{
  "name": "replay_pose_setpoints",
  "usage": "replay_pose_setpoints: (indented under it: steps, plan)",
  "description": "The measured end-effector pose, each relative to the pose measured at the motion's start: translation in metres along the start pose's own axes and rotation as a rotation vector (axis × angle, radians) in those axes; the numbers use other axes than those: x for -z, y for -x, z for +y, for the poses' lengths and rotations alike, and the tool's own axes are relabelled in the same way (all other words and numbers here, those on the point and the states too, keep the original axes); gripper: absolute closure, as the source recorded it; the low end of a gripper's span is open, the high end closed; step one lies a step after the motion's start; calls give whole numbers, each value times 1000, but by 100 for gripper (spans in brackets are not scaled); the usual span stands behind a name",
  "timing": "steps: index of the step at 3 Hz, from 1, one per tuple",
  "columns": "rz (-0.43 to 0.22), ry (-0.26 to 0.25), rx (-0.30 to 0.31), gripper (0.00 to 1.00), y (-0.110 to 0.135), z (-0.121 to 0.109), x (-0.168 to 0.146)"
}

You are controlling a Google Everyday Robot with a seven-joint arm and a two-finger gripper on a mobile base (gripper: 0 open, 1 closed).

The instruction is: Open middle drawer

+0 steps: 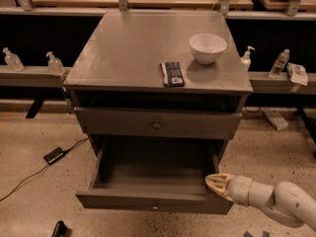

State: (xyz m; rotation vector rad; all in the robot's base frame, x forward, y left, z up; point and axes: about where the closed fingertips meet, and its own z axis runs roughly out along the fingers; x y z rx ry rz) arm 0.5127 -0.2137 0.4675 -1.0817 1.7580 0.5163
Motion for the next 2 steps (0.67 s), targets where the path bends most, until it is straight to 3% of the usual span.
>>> replay_pose_setpoints:
  steps: [1,2]
  plan:
    - [-158,-106,-6,100,15,-31,25]
    - [-170,-116,-2,81,17,-36,25]
